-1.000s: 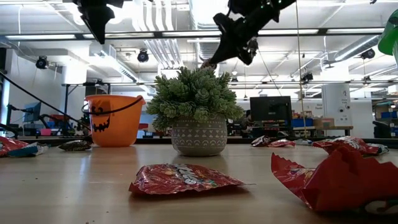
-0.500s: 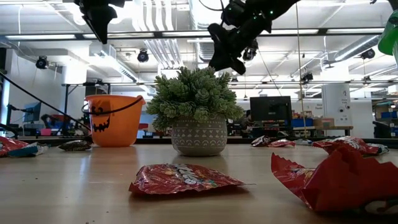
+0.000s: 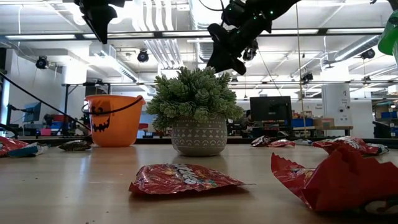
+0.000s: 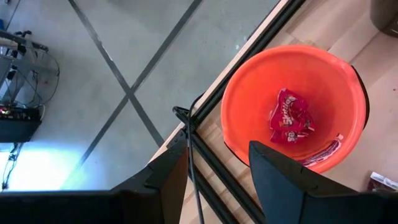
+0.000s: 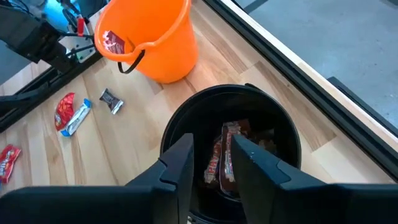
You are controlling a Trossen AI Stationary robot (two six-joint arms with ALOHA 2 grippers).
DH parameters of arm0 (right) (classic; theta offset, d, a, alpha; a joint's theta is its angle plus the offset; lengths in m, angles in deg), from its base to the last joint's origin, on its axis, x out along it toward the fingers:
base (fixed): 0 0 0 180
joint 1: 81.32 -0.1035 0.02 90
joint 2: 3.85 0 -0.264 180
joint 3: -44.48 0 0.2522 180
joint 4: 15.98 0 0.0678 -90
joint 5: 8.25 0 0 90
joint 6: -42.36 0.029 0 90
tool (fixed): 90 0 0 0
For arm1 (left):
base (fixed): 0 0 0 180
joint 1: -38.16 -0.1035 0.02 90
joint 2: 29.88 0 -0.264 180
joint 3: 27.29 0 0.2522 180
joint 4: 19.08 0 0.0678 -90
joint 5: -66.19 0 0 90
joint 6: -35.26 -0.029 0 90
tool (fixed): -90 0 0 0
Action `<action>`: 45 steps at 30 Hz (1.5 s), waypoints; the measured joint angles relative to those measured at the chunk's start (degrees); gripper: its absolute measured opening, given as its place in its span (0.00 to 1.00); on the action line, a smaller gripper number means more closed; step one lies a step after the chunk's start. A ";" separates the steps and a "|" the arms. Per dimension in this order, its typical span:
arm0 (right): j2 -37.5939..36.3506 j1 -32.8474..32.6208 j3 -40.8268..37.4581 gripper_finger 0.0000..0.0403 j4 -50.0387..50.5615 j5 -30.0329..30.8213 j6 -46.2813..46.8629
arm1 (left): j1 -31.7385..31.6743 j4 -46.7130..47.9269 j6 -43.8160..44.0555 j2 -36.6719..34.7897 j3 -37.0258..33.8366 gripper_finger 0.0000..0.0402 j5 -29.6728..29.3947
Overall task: Sort candy
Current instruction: Put the brown chocolate into the black bucket
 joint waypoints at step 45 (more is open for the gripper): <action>0.19 0.85 10.84 0.45 24.93 26.90 4.69 | -0.59 -0.24 1.97 0.33 0.00 0.47 4.15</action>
